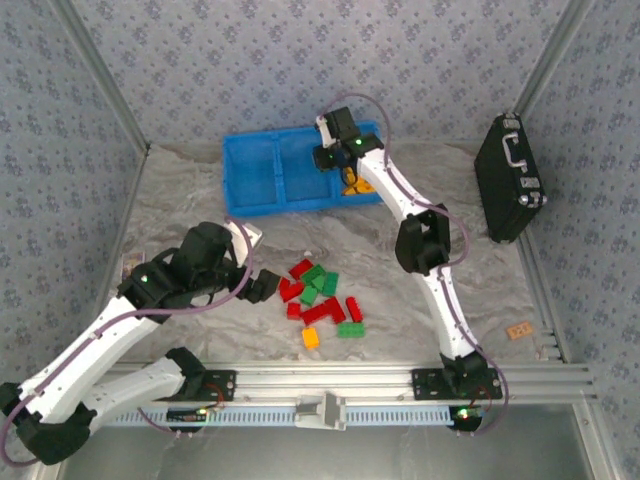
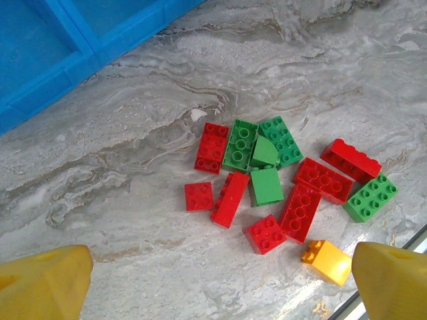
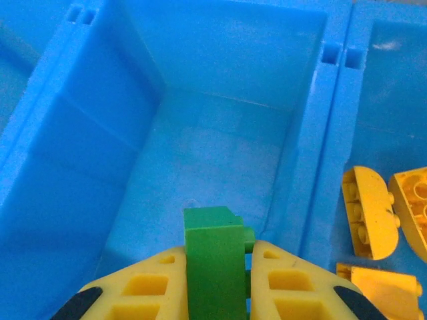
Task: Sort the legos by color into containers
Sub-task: Place the lego in the container.
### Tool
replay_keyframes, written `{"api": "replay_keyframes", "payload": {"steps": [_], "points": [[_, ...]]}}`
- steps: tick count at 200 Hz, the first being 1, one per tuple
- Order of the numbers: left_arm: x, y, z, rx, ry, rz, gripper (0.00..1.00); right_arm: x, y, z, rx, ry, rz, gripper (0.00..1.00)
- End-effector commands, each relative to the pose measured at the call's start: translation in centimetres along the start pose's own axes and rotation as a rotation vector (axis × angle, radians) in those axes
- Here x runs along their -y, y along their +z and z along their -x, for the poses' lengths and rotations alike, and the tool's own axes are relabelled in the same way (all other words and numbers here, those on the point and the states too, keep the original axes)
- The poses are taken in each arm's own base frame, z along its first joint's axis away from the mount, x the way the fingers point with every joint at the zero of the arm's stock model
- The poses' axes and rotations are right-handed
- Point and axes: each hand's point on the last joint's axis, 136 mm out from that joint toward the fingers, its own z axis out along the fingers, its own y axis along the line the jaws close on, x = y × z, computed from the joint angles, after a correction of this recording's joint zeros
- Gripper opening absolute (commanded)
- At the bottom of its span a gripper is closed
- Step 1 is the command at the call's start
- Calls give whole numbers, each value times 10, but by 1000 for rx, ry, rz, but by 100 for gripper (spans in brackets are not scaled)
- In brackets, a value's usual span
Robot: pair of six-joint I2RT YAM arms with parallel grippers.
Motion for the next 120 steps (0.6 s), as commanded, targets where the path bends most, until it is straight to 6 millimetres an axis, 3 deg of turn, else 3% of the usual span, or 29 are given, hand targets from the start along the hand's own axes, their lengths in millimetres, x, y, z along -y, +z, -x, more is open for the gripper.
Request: {"api": "replay_keyframes", "payload": {"steps": [1,70,120], "points": [[1,-1,4,13,-17,-9,100,-11,2,0,-2,-33,48,22],[4,2,5,2,-24,-22,100,-25,15,-16,-41,-65,60,27],[7,7,-14,-87,-28,-41,100,-25,23,-29,-79,-74,55,39]]}}
